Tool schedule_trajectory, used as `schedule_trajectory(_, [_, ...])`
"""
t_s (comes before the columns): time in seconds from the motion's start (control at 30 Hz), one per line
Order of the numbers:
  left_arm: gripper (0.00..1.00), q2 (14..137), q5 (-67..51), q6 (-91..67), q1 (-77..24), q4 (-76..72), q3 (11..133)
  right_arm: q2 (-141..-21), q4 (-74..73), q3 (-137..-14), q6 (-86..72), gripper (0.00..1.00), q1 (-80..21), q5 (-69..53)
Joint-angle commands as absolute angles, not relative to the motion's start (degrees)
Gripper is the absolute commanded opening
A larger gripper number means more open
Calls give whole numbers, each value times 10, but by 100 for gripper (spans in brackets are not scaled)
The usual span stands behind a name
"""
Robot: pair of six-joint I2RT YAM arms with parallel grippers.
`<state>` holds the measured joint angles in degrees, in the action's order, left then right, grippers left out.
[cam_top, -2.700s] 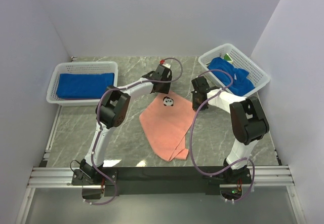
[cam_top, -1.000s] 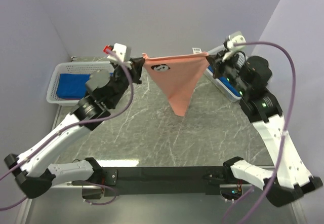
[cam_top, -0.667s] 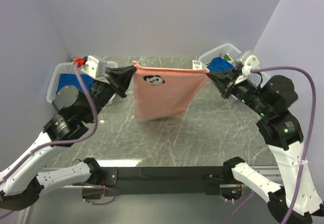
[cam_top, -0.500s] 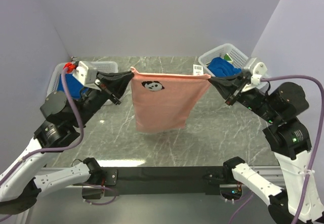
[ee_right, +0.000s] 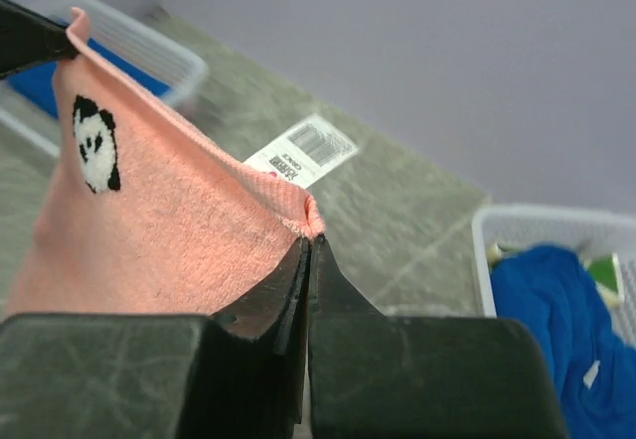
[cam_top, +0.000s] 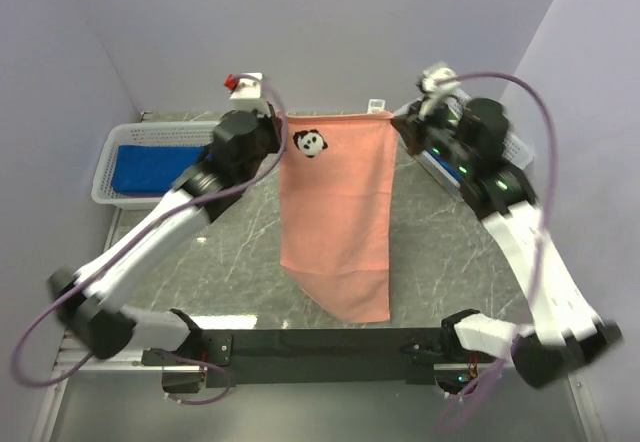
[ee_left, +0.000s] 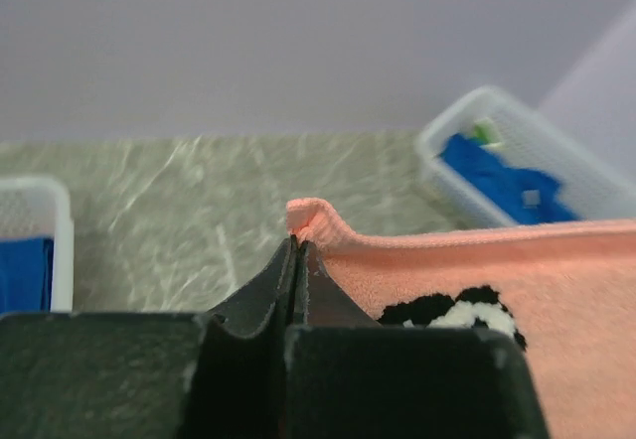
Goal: Fold and stack the towels
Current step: Flatten out the crumpled towel
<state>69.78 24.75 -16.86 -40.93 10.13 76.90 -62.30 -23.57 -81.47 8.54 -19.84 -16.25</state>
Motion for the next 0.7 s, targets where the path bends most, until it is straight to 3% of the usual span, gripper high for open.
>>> schedule_trajectory(0.0, [1, 804, 293, -237, -325, 90, 785, -713, -145, -784, 115, 0, -172, -56])
schedule_trajectory(0.33, [1, 1075, 244, -194, -283, -20, 941, -958, -2, -820, 187, 0, -127, -1])
schedule_trajectory(0.67, [1, 1158, 240, -148, -275, -66, 969, -1047, 14, -858, 192, 0, -127, 7])
